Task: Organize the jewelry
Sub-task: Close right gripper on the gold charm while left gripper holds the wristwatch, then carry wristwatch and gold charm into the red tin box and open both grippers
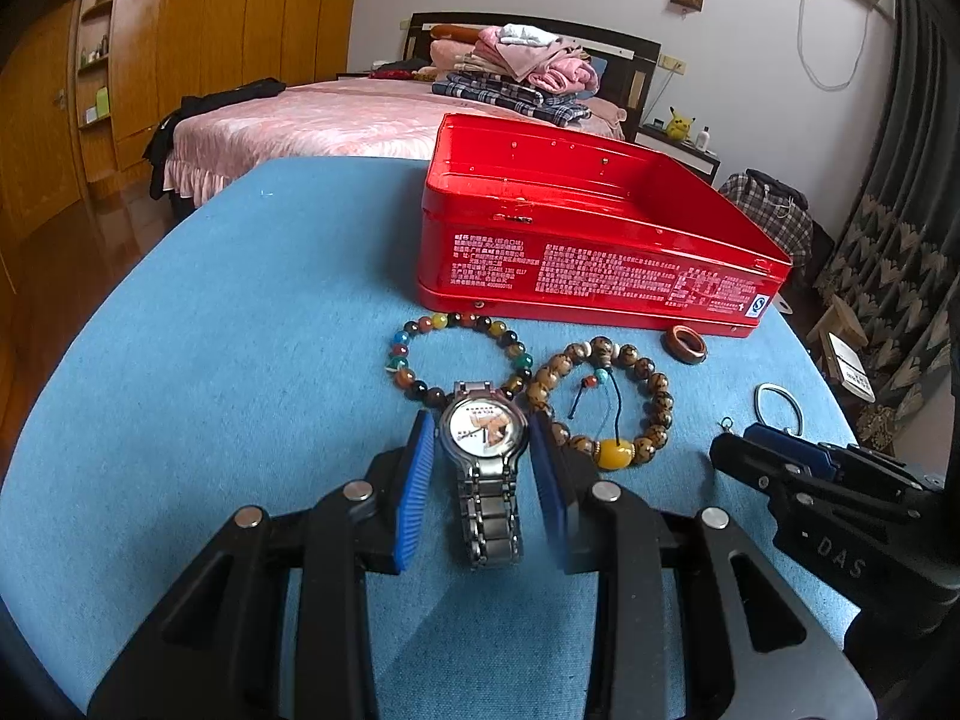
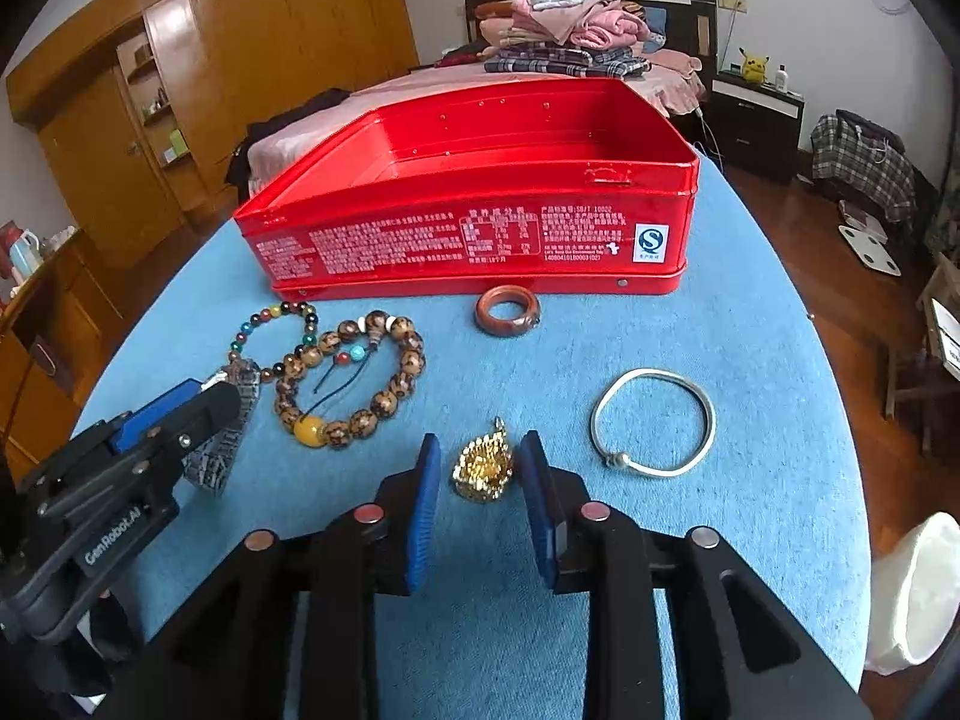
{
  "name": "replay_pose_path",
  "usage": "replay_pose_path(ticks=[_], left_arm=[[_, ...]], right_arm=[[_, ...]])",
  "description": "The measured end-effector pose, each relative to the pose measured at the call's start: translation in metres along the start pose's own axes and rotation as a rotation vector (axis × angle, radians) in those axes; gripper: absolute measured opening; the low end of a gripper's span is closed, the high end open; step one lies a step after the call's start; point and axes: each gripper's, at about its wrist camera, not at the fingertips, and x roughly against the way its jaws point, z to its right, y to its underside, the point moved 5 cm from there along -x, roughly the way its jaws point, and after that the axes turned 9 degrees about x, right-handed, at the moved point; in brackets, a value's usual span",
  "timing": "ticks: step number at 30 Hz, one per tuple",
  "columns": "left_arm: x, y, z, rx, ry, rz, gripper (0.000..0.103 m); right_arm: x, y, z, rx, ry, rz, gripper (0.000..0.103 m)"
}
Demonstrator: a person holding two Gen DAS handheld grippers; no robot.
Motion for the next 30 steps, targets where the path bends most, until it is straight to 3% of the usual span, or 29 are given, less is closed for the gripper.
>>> replay_pose_path(ticks=[5,9,16,30], left_arm=[[0.000,0.000,0.000,0.000,-0.001,0.000,0.031],[0.000,0.000,0.000,0.000,0.001,-0.001,0.031],[0.002,0.000,0.001,0.004,0.019,0.010,0.031],[0.029,-0.047,0.017,0.026,0.103,0.116,0.031]], right_arm=[[-0.002,0.000,-0.002,0.028,0.015,-0.001,0.032],[-0.001,0.002,-0.004,0.039,0.025,0.006,0.021],[0.013,-0.002,-0.005,0.066,0.009,0.032,0.020],[0.057,-0.063,0.007,0.099,0.016,0.193,0.020]])
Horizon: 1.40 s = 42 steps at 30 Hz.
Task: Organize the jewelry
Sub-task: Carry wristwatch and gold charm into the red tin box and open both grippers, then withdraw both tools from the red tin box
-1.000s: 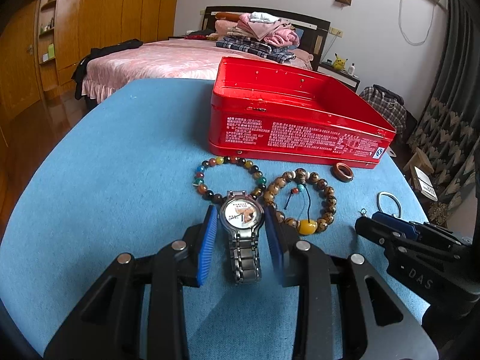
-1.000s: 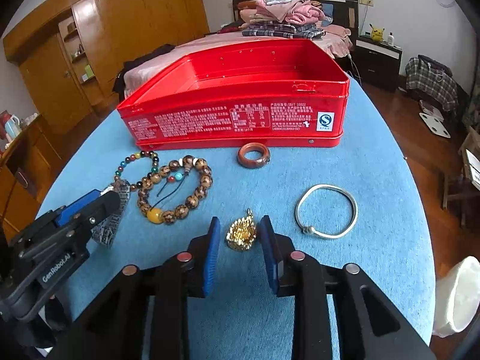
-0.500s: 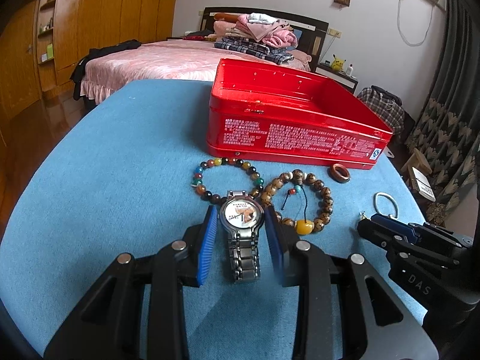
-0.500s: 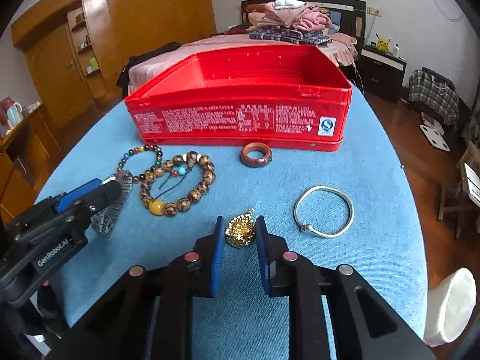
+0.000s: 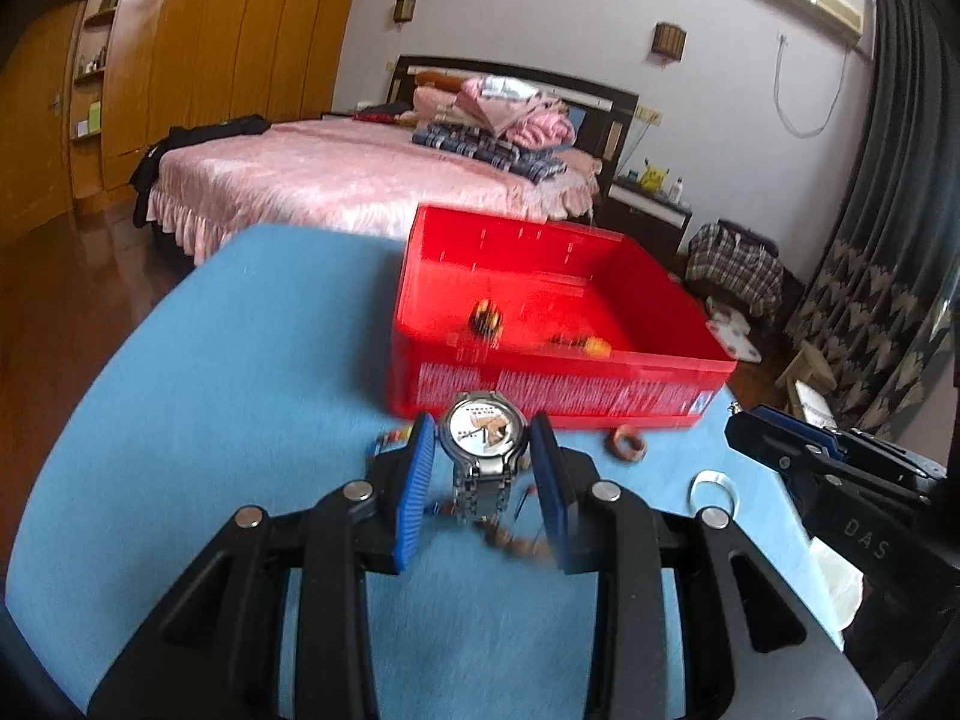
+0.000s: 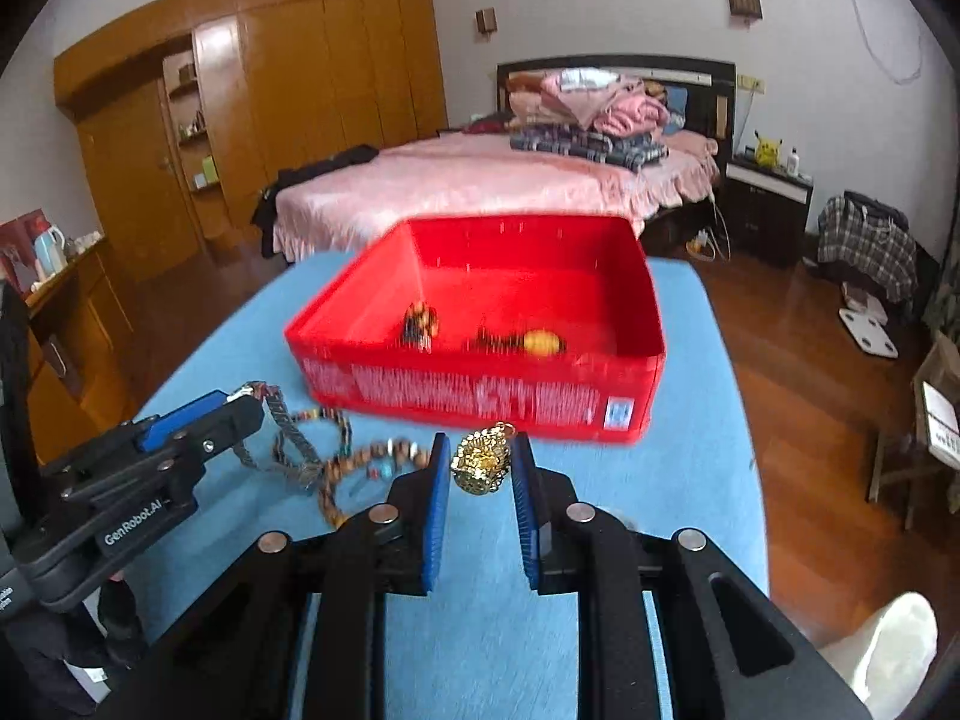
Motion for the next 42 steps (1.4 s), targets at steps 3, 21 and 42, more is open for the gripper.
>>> replay_pose_path(ticks=[3,21,42], left_arm=[[0.002,-0.021,0.007,0.003,0.018,0.041,0.031],[-0.055,-0.105,0.044,-0.051,0.053,0.128,0.031],[-0.040,-0.086,0.026,-0.089,0.008,0.112,0.075]], right_arm=[[0.000,-0.020,0.006,0.010,0.002,0.035,0.020],[-0.060,-0.077,0.035,0.009,-0.002,0.087,0.020],[-0.037,-0.028,0.051,-0.059,0.121,0.083,0.094]])
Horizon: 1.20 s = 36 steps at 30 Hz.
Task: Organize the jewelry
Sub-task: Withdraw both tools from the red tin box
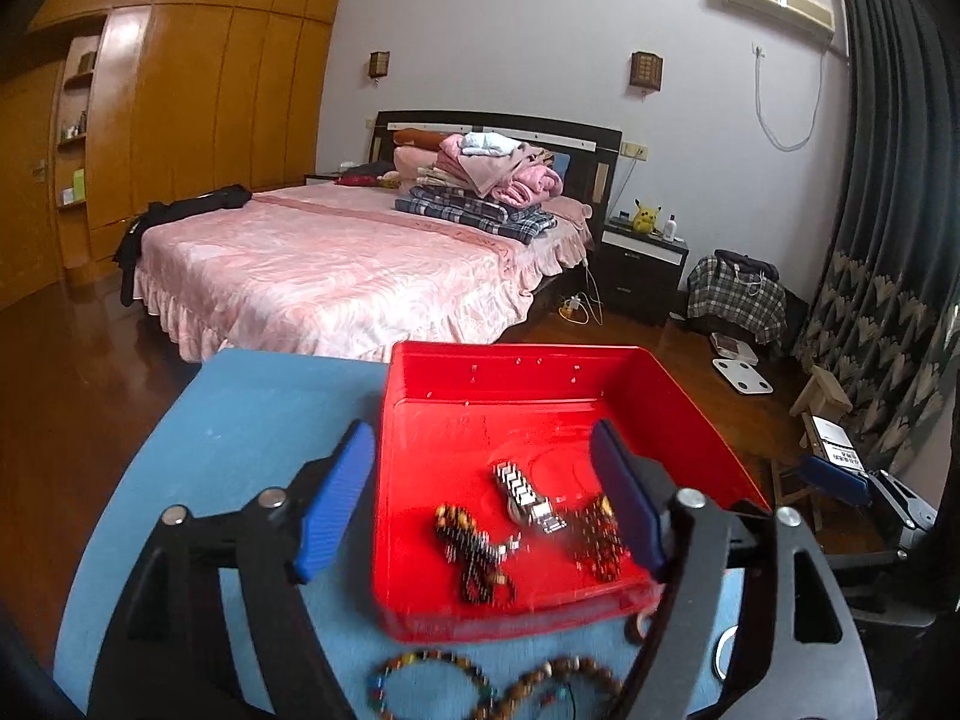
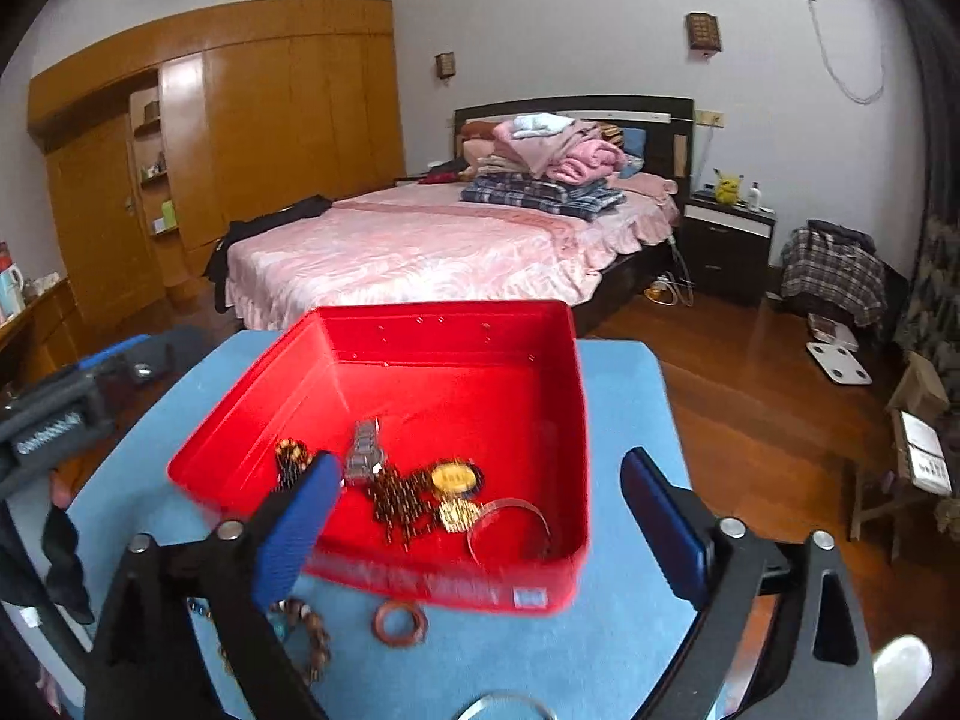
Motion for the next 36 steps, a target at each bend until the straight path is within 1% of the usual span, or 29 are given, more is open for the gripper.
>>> replay_pose_path(ticks=[5,8,17,22,26,31,36], left_arm=[[0.026,0.021,0.000,-0.013,-0.010,-0.009,0.079],[0.035,0.040,-0.001,-0.019,-0.016,-0.040,0.080],[0.042,0.084,-0.003,-0.020,-0.030,-0.125,0.080],[0.041,0.107,0.002,-0.029,-0.026,-0.170,0.080],[0.040,0.119,0.006,-0.035,-0.021,-0.195,0.079],[0.039,0.128,0.012,-0.038,-0.023,-0.205,0.079],[0.035,0.130,0.018,-0.040,-0.021,-0.213,0.075]], right_arm=[[0.017,0.025,0.003,-0.056,-0.010,-0.027,0.095],[0.026,0.039,0.005,-0.076,-0.003,-0.043,0.095],[0.039,0.068,0.016,-0.123,0.024,-0.087,0.095],[0.045,0.084,0.014,-0.139,0.029,-0.102,0.095],[0.046,0.092,0.014,-0.139,0.034,-0.112,0.095],[0.047,0.098,0.018,-0.146,0.038,-0.120,0.095],[0.047,0.101,0.022,-0.147,0.048,-0.122,0.095]])
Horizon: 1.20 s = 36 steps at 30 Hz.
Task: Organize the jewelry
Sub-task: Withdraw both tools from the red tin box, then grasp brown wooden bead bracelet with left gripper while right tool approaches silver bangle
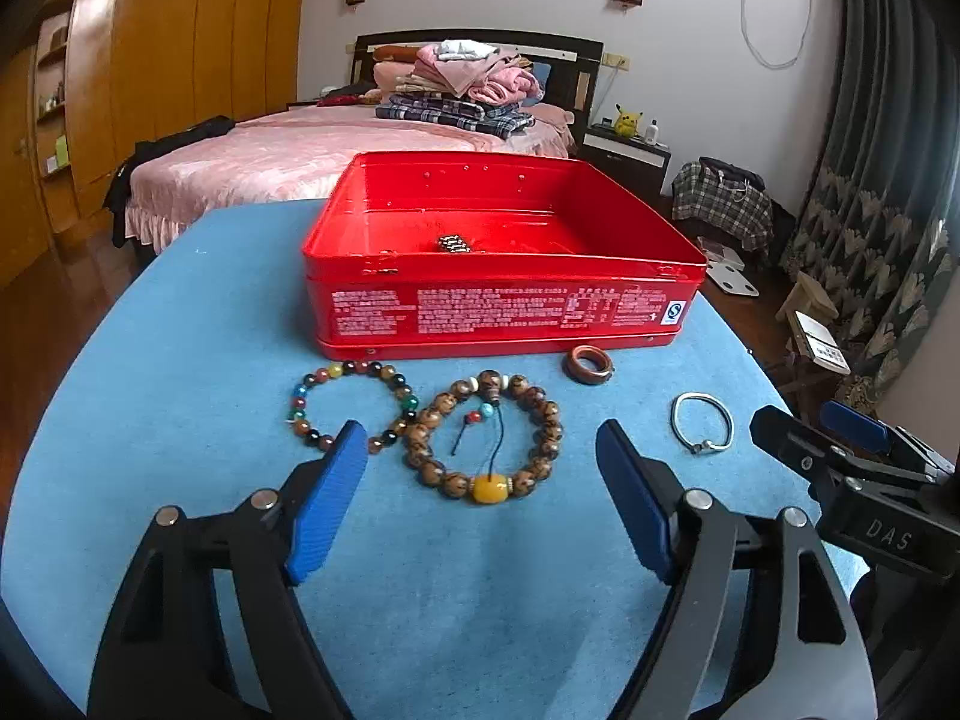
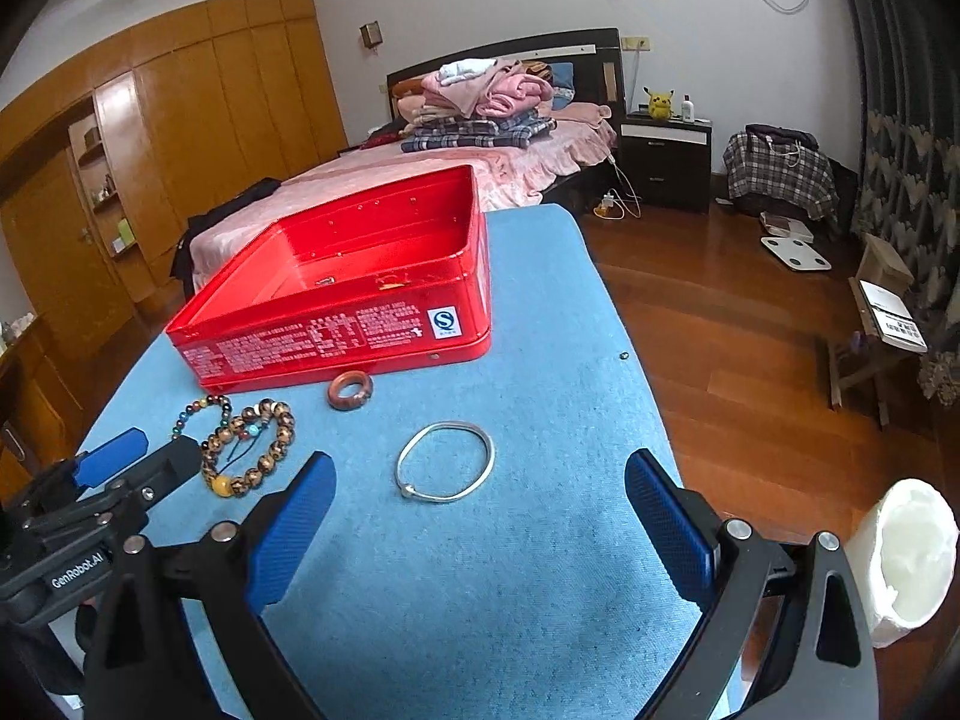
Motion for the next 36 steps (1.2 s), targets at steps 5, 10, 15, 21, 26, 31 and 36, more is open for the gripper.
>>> replay_pose_path(ticks=[5,10,15,21,26,31,36], left_arm=[[-0.011,0.000,0.011,-0.008,0.002,-0.017,0.067],[-0.028,-0.001,0.025,-0.011,0.007,-0.062,0.059],[-0.046,0.004,0.031,0.000,0.002,-0.131,0.052],[-0.060,0.009,0.033,0.011,0.000,-0.187,0.039],[-0.064,0.009,0.035,0.011,-0.010,-0.195,0.010],[-0.058,0.007,0.031,0.028,0.004,-0.181,0.010],[-0.050,0.007,0.025,0.037,-0.001,-0.165,0.010]], right_arm=[[-0.004,-0.001,0.003,0.008,0.004,-0.005,0.095],[-0.004,-0.002,0.006,0.010,0.005,-0.004,0.095],[-0.005,-0.002,0.010,0.001,-0.002,-0.003,0.095],[-0.007,-0.002,0.012,-0.003,-0.019,-0.013,0.095],[-0.011,-0.004,0.008,0.010,-0.029,-0.026,0.095],[-0.019,-0.005,0.000,0.018,-0.053,-0.055,0.095],[-0.029,-0.005,-0.008,0.030,-0.056,-0.100,0.095]])
